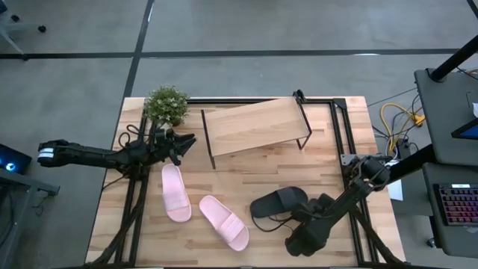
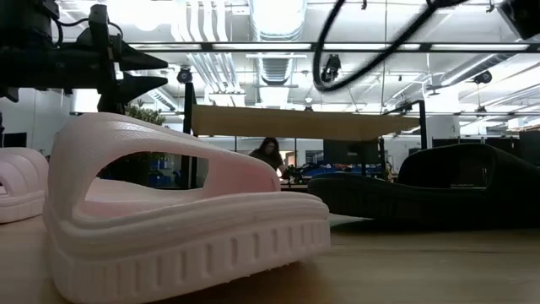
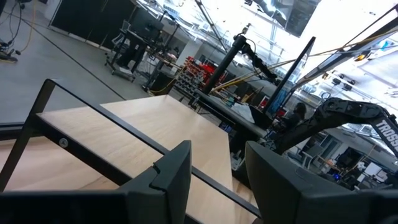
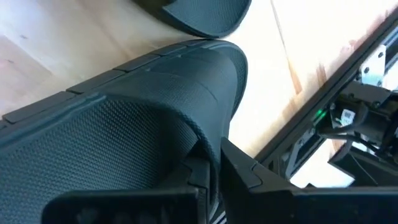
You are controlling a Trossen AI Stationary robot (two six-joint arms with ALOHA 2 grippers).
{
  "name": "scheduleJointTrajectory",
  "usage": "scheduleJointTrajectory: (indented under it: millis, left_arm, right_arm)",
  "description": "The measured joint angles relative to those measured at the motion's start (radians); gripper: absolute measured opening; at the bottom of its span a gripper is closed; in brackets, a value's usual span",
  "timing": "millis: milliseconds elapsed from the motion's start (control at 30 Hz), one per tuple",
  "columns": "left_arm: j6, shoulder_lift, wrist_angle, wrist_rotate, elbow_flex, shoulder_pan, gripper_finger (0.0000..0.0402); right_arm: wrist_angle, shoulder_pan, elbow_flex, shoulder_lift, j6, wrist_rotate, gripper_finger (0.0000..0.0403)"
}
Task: Pick and place slides into the shelf
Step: Put the right black slipper on the shelf
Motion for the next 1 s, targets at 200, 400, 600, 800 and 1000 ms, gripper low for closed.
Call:
scheduleJointTrajectory:
  millis: [200, 400, 600, 800, 1000]
  left_arm:
    - [0.0, 0.001, -0.003, 0.0, 0.0, 0.0, 0.0136]
    - [0.0, 0.001, -0.002, 0.0, 0.0, 0.0, 0.0136]
    - [0.0, 0.0, 0.0, 0.0, 0.0, 0.0, 0.0136]
    - [0.0, 0.001, 0.001, 0.0, 0.0, 0.0, 0.0136]
    - [0.0, 0.001, 0.001, 0.0, 0.0, 0.0, 0.0136]
  right_arm:
    - [-0.003, 0.0, 0.039, 0.0, -0.035, 0.004, 0.0009]
    - [-0.003, 0.0, 0.079, -0.034, -0.009, 0.087, 0.0009]
    - [-0.002, 0.0, 0.089, -0.091, 0.016, 0.163, 0.0009]
    - [-0.005, 0.0, 0.091, -0.133, 0.009, 0.16, 0.0009]
    - [-0.004, 0.0, 0.157, -0.142, -0.039, 0.246, 0.0009]
